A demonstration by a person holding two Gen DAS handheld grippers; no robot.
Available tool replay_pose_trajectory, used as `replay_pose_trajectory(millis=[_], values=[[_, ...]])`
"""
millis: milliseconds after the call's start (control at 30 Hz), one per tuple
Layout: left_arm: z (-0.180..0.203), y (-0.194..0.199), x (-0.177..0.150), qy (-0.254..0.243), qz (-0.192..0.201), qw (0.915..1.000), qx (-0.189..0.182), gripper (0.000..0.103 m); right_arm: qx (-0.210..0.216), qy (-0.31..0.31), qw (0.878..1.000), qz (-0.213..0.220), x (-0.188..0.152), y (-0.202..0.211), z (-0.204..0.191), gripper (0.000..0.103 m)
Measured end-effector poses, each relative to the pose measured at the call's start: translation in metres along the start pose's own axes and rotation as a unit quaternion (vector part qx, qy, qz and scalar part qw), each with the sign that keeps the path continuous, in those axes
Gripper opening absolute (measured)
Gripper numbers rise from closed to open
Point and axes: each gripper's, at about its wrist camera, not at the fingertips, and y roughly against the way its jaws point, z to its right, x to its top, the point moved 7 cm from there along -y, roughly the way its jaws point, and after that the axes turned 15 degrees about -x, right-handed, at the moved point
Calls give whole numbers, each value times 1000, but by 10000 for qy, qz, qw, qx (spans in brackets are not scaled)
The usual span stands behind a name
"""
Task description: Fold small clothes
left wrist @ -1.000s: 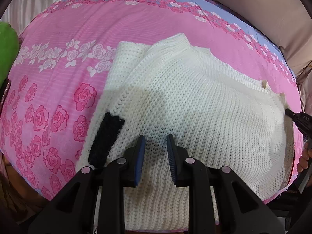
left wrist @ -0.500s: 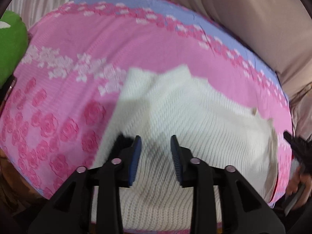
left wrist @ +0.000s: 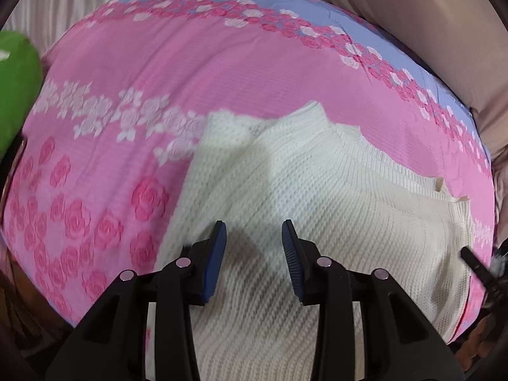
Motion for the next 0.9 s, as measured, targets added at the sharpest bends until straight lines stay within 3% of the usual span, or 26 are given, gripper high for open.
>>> replay_pose_trajectory(millis=[133,267,367,433,467,533,633,767,900], values=[[-10,16,-36,315,-12,9993,180,35,-89,537,9980,-311,-31,-30,-11,16],[-20,45,-72,731,168,9969,252,36,116,815,9964,-190,-29,-9,-17,17],[-40,62,-95,1155,224,9930,75,37,227,1170,9929,-56,-25,12,-29,17],[-52,65,-97,1231,217,9922,-30,41,344,1134,9929,-73,-23,20,-39,17],[-62,65,-96,1279,170,9916,19,51,437,990,9941,-113,-21,22,-44,17],[-78,66,-88,1413,168,9898,-9,53,546,618,9964,-182,-20,22,-53,17],[-93,64,-79,1593,157,9865,-343,59,504,239,9981,-269,-22,19,-73,17],[-96,49,-79,1542,-174,9859,-624,60,424,213,9980,-419,-24,5,-100,17],[-91,40,-81,1680,-86,9830,-733,70,230,373,9967,-684,-29,-18,-114,17]])
